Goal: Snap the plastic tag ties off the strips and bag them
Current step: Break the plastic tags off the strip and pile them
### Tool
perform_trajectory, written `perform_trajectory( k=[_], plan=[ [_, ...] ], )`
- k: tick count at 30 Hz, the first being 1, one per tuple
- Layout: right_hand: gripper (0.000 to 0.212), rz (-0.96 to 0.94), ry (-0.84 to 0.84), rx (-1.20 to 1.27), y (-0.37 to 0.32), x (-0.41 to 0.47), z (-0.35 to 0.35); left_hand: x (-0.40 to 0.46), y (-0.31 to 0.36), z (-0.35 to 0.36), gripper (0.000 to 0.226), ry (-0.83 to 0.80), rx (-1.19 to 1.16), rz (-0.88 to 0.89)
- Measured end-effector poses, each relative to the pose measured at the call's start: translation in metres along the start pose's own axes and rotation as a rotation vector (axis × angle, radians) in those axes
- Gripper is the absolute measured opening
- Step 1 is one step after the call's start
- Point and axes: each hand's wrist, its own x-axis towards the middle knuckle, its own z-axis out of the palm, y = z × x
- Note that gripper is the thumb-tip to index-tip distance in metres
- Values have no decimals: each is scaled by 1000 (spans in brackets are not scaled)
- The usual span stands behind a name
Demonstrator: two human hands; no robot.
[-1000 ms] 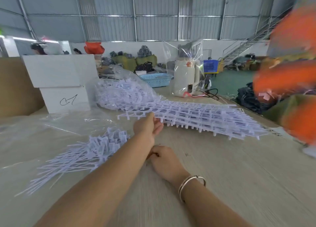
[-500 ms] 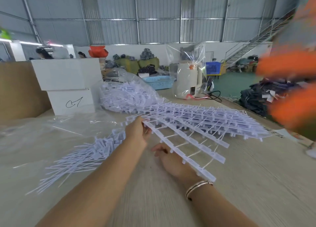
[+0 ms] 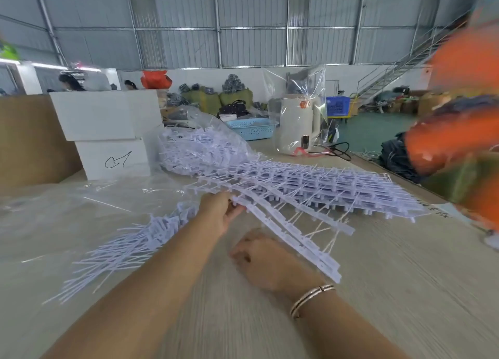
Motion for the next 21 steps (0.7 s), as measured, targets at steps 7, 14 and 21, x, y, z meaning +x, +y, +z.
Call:
perform_trajectory(
  k=[7,14,21],
  plan=[
    [26,221,442,76,3,3,-42,-12,-20,-15,17,-37,150,-38],
    [44,173,247,-615,34,31,-24,-23,-24,-20,18,-72,150,-18],
    [39,97,337,-839,56,42,-46,-21,-1,-46,16,117,401,84]
  ],
)
